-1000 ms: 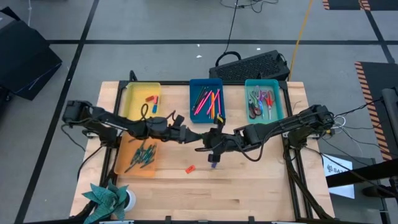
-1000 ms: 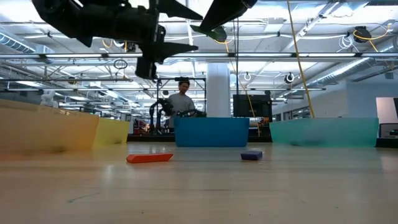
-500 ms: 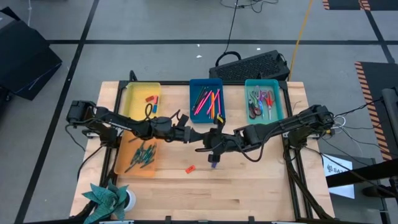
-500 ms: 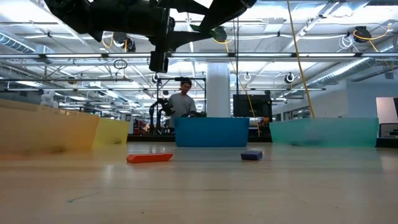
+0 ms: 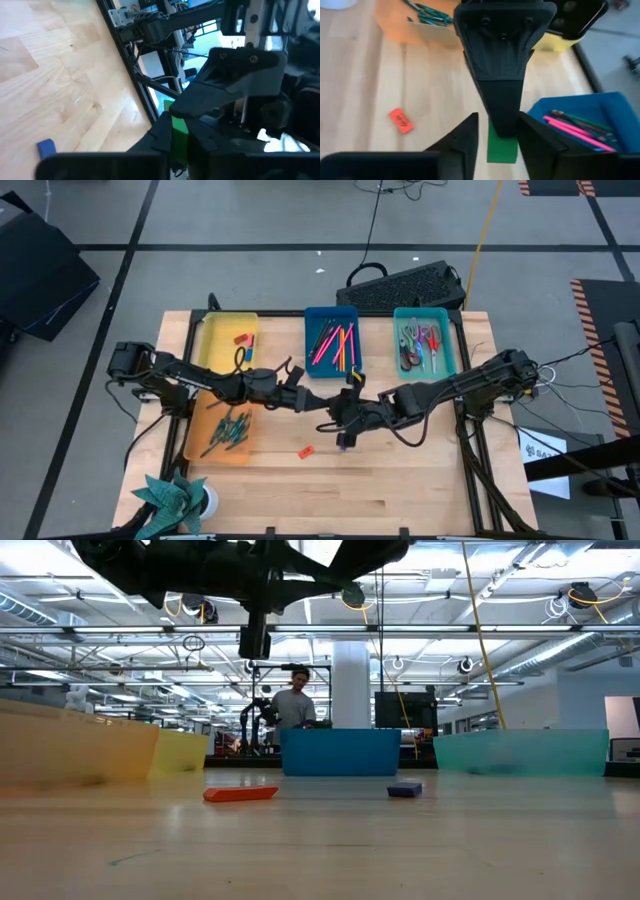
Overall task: Sort crayons/erasers/pens/pencils in bins
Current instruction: Put the green eraser into the yellow bin
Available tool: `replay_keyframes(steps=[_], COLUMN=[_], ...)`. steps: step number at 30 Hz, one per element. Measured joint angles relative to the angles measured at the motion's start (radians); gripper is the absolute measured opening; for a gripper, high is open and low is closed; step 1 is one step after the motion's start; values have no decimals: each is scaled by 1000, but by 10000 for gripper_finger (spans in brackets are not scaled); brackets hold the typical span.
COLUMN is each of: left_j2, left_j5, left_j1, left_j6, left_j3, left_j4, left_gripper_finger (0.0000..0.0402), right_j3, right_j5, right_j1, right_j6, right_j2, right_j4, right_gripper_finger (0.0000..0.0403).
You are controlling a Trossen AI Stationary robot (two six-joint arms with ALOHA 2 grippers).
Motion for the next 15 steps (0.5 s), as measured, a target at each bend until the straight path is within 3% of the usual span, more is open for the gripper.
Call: replay_keyframes(steps=[2,9,12,15], left_j2=[0,-6,-59,-164], left_j5=[0,-25,-75,-74], left_j1=[0,9,43,94], left_j6=[16,55,93,167], left_j3=[0,0,0,0], left_j4=[-6,-74,-171,-382], left_gripper_finger=[16,16,16,16], right_j3=[0,-2,-2,-2], right_j5=[-29,-63,-96,-74], right_j1=[0,33,67,95], right_j6=[36,105,150,211], right_j2=[0,-21,-48,-74], right_j4=[-5,-85,-144,-212], right_gripper_finger=[136,182,191,193])
